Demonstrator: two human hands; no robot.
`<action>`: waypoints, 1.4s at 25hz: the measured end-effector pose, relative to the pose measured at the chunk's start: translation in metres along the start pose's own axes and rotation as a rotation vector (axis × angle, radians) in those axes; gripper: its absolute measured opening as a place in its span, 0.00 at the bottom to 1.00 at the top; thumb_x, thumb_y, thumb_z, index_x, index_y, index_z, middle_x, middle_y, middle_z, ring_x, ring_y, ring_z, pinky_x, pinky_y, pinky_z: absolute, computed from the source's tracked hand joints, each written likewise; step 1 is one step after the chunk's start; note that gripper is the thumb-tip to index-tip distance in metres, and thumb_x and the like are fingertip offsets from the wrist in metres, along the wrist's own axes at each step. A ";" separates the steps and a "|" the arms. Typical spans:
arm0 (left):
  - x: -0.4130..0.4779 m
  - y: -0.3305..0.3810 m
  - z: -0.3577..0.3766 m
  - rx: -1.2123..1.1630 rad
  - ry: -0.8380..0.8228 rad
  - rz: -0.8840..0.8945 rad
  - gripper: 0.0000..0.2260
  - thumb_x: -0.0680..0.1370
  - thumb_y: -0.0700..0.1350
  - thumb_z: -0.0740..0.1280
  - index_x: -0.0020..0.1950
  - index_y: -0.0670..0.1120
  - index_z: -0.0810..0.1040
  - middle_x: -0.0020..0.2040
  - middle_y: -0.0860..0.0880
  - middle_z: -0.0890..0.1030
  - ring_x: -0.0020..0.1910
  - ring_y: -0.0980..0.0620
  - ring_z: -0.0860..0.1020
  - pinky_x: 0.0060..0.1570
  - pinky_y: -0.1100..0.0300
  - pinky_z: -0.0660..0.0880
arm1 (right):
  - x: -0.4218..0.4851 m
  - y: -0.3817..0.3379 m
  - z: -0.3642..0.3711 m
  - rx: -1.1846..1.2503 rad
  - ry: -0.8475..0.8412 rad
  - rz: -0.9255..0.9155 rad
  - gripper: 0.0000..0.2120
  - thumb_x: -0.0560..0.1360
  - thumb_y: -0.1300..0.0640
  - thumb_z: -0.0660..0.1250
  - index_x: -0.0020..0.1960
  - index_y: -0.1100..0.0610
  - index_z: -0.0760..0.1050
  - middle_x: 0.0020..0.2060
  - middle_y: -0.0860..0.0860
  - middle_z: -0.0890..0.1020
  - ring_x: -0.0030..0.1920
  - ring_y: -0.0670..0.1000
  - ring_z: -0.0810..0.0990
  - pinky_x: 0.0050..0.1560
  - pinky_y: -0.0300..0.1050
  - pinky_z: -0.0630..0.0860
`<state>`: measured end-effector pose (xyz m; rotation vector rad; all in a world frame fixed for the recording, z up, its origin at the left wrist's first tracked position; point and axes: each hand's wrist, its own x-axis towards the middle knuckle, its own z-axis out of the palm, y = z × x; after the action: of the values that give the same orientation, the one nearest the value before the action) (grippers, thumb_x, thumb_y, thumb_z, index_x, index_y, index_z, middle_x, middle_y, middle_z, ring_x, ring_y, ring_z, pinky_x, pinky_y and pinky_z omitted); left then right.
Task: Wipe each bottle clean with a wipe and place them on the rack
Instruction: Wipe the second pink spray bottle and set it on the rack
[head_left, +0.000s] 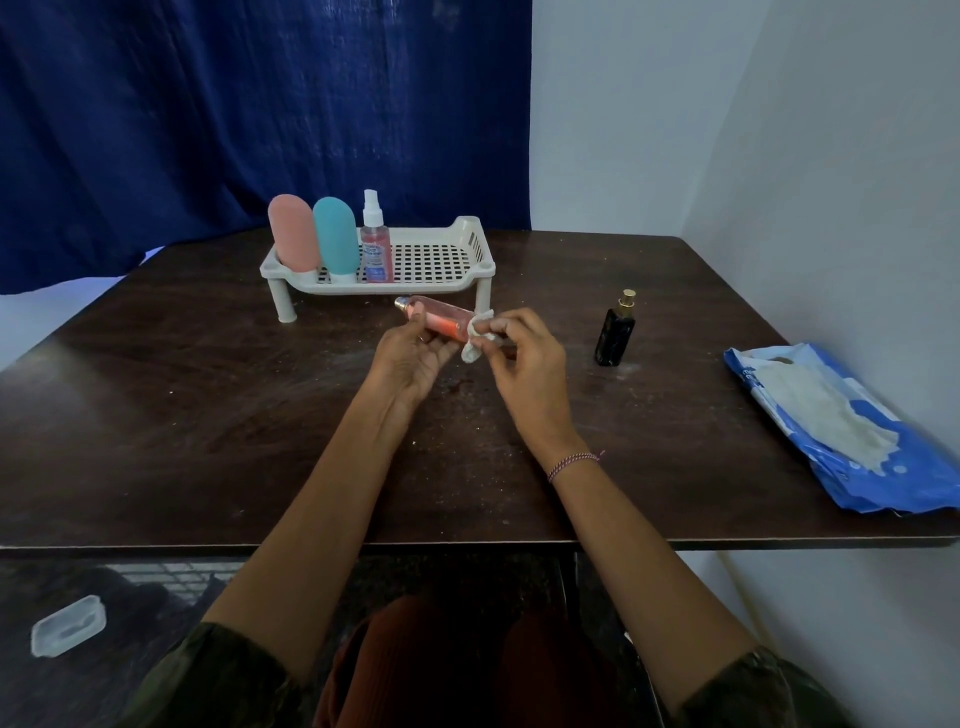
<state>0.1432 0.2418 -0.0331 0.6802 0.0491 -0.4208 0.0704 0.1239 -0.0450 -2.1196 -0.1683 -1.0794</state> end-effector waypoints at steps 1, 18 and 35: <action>-0.001 0.000 0.000 0.016 -0.012 0.000 0.12 0.82 0.41 0.57 0.62 0.36 0.68 0.63 0.34 0.74 0.59 0.39 0.77 0.54 0.46 0.76 | 0.000 0.001 -0.001 -0.004 0.021 0.023 0.06 0.72 0.64 0.70 0.49 0.61 0.79 0.47 0.52 0.79 0.47 0.39 0.74 0.50 0.26 0.72; -0.011 -0.008 0.005 0.534 -0.431 -0.076 0.13 0.83 0.43 0.53 0.62 0.43 0.73 0.44 0.46 0.78 0.36 0.56 0.76 0.39 0.60 0.74 | 0.004 -0.001 -0.010 -0.080 0.156 -0.003 0.06 0.75 0.64 0.66 0.51 0.63 0.78 0.50 0.56 0.77 0.51 0.50 0.76 0.52 0.42 0.76; -0.012 -0.013 -0.001 1.193 -0.469 0.242 0.18 0.77 0.39 0.66 0.67 0.45 0.73 0.57 0.45 0.75 0.56 0.53 0.75 0.55 0.65 0.73 | 0.007 0.003 -0.014 -0.309 0.065 0.124 0.11 0.78 0.60 0.61 0.57 0.56 0.78 0.50 0.52 0.80 0.51 0.50 0.77 0.52 0.47 0.74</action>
<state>0.1274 0.2379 -0.0396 1.7143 -0.7793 -0.3380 0.0668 0.1107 -0.0360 -2.3269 0.1702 -1.1577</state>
